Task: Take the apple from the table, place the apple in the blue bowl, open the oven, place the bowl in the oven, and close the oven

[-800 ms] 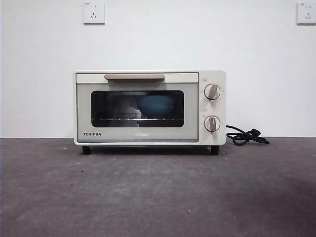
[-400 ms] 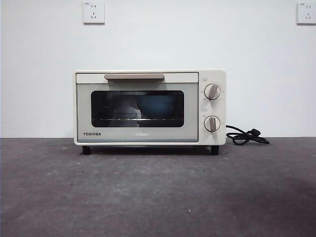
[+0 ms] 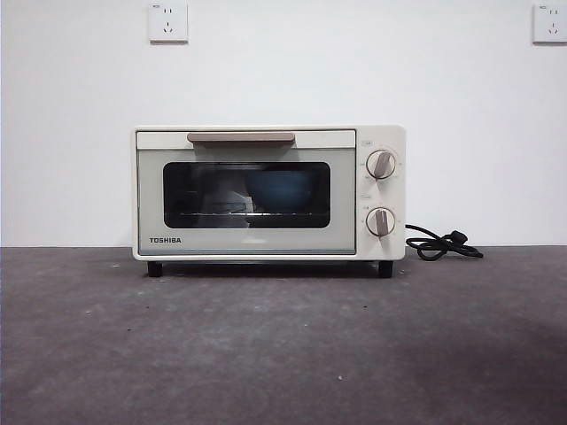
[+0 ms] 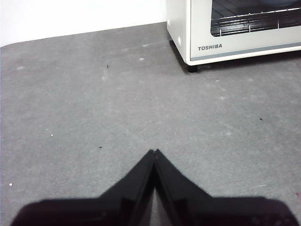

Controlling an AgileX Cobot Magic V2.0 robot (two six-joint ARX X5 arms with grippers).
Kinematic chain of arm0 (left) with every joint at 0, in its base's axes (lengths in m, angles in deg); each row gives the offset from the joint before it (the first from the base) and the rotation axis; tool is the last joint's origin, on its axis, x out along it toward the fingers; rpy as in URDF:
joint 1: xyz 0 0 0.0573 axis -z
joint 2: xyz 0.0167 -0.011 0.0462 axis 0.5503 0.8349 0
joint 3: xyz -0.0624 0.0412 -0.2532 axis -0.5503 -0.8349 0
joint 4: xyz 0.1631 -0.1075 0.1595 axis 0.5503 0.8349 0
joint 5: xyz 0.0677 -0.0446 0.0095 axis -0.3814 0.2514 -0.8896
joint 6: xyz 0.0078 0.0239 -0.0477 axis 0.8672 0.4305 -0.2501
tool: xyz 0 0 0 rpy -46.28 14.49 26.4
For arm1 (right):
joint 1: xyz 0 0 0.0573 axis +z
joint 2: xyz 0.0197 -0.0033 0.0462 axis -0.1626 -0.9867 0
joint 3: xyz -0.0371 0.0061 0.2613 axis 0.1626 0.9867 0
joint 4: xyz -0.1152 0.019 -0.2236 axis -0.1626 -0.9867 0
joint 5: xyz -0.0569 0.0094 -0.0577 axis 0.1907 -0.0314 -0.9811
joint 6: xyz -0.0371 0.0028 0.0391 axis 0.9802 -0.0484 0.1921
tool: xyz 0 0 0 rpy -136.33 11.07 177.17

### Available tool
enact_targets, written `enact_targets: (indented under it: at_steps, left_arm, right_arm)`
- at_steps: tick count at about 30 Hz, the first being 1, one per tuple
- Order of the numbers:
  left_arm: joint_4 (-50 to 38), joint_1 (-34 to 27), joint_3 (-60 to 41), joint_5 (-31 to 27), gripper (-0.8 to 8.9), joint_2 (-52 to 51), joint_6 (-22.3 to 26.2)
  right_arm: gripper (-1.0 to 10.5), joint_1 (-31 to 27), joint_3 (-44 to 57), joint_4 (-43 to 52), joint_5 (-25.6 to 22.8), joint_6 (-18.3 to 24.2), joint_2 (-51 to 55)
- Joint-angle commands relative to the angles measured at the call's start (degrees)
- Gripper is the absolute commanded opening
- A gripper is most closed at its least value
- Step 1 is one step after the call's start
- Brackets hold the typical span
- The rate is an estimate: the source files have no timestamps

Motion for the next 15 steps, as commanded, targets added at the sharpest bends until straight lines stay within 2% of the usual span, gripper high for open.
enact_targets:
  at_steps: [1, 15]
  left_arm:
    - [-0.2, 0.1, -0.6, -0.2, -0.04, 0.0, -0.4]
    - [-0.2, 0.1, -0.6, -0.2, -0.04, 0.0, -0.4]
  right_arm:
    - [0.0, 0.0, 0.5, 0.3, 0.0, -0.2, -0.1]
    - [0.0, 0.0, 0.5, 0.3, 0.0, -0.2, -0.3]
